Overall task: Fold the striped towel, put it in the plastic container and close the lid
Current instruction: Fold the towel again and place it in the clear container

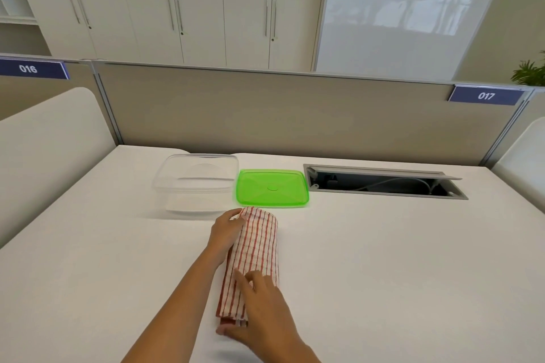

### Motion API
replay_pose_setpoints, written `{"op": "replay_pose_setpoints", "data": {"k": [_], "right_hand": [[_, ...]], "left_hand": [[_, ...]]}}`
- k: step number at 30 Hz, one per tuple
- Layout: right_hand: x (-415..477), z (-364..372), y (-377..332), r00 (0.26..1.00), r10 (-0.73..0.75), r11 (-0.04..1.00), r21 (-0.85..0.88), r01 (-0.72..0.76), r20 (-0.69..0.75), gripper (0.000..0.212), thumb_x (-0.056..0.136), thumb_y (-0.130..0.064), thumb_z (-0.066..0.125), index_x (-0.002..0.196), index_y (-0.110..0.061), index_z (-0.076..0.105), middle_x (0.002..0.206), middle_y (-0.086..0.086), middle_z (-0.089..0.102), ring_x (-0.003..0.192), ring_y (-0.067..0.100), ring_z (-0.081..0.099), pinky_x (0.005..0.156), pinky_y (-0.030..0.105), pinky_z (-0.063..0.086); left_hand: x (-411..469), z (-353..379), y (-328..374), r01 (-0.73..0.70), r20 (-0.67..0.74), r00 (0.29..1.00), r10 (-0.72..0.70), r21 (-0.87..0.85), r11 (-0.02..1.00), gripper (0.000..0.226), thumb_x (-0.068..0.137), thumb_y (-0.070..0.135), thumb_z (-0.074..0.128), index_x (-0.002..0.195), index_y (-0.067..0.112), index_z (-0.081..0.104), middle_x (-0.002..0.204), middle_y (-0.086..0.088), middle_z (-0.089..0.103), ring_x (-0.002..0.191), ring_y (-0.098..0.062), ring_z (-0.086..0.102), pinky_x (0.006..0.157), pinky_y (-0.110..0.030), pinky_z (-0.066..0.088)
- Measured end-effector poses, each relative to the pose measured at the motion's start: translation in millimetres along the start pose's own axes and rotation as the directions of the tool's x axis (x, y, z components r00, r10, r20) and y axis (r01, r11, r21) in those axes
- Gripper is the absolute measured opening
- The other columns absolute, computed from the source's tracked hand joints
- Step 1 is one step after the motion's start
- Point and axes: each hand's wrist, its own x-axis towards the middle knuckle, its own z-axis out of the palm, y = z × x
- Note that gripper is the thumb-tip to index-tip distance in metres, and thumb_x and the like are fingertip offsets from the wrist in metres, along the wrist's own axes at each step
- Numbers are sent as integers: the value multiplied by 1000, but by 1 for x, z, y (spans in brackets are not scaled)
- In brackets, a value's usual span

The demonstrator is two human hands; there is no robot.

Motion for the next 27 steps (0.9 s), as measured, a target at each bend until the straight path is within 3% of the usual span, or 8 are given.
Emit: {"op": "replay_pose_setpoints", "data": {"k": [2,4,7,14,17,21,23,27], "right_hand": [[-2,6,0,995,-92,990,-111,86,-48,75,78,-54,62,141,-28,30,136,-5,40,120,16,42,105,31,36],[-3,14,2,959,-204,958,-244,153,-197,57,63,-51,76,116,-34,60,105,-13,63,90,5,60,81,17,51],[-3,26,1,944,-290,924,-304,233,-157,40,53,-50,84,89,-38,70,79,-22,66,67,-3,61,59,11,51],[-4,32,13,917,-387,872,-362,329,-98,34,66,-53,73,97,-39,67,84,-21,66,70,-3,62,61,12,51],[-8,26,12,939,-340,899,-313,307,-54,34,76,-61,51,102,-43,65,90,-25,66,75,-5,62,64,11,52],[-5,11,9,955,-285,933,-206,296,81,60,93,-60,14,128,-29,51,123,-5,57,106,15,54,94,31,46],[-2,13,12,949,-278,946,-125,298,151,83,82,-65,-6,137,-22,39,135,5,45,118,26,42,102,40,34],[3,20,17,958,-254,958,-100,269,135,67,92,-57,5,137,-24,41,136,2,44,119,24,40,103,40,33]], "left_hand": [[1,-3,-3,8,4,1000,-8,1,1000,33,90,26,54,122,18,59,127,-8,60,113,-25,57,100,-47,46],[2,-5,-7,16,1,1000,-16,2,1000,36,91,26,53,125,14,58,127,-9,61,114,-26,57,101,-48,46],[0,-9,-15,-43,-44,998,46,71,997,33,92,24,53,122,12,61,120,-10,66,103,-22,60,97,-41,48],[-2,-12,-31,-99,-238,956,172,291,951,30,93,15,49,119,6,60,110,-20,69,100,-33,62,88,-39,49],[2,-7,-33,-79,-281,941,187,355,932,36,92,10,47,128,5,52,121,-24,59,113,-37,53,98,-46,43],[7,-2,-32,-80,-181,966,186,473,877,40,94,18,42,133,9,47,134,-21,49,126,-35,42,109,-45,33],[8,-3,-31,-97,-132,973,188,504,858,40,93,30,46,127,10,53,130,-18,55,122,-34,45,107,-43,34],[11,-10,-26,-98,-120,975,185,516,851,39,90,32,55,117,4,56,117,-19,61,114,-36,52,100,-44,42]]}}
